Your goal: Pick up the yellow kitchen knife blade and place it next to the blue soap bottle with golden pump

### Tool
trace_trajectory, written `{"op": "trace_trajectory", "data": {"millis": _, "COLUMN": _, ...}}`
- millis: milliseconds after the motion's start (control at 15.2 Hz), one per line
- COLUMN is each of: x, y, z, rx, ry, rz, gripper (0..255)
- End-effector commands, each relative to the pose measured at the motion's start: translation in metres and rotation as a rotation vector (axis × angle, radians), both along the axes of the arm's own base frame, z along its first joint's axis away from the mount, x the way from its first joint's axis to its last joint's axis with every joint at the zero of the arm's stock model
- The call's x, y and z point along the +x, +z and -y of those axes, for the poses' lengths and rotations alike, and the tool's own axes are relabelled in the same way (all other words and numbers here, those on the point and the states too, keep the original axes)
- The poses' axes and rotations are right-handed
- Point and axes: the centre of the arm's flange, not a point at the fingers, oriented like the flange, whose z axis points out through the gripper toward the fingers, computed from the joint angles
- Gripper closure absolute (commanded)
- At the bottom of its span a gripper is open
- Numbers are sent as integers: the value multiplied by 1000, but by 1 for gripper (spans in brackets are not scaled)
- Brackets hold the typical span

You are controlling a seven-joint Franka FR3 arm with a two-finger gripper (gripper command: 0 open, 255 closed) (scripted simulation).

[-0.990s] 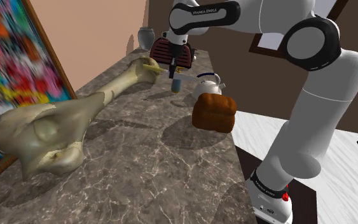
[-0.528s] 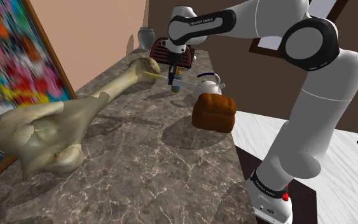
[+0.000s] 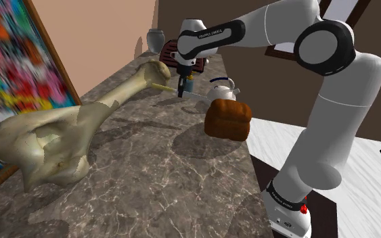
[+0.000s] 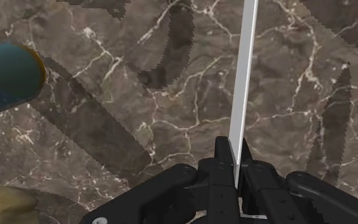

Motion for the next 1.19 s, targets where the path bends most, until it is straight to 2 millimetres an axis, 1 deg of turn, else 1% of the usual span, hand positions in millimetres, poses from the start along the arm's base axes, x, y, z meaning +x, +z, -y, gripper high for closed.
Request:
{"op": "trace_trajectory", "data": {"millis": 0, "x": 0, "y": -11, "z": 0, "rx": 0, "ry": 0, "rz": 0, "gripper": 255}}
{"op": "trace_trajectory", "data": {"millis": 990, "x": 0, "y": -90, "z": 0, "rx": 0, "ry": 0, "rz": 0, "gripper": 255}}
{"op": "trace_trajectory", "data": {"millis": 1122, "x": 0, "y": -90, "z": 0, "rx": 0, "ry": 0, "rz": 0, "gripper": 255}}
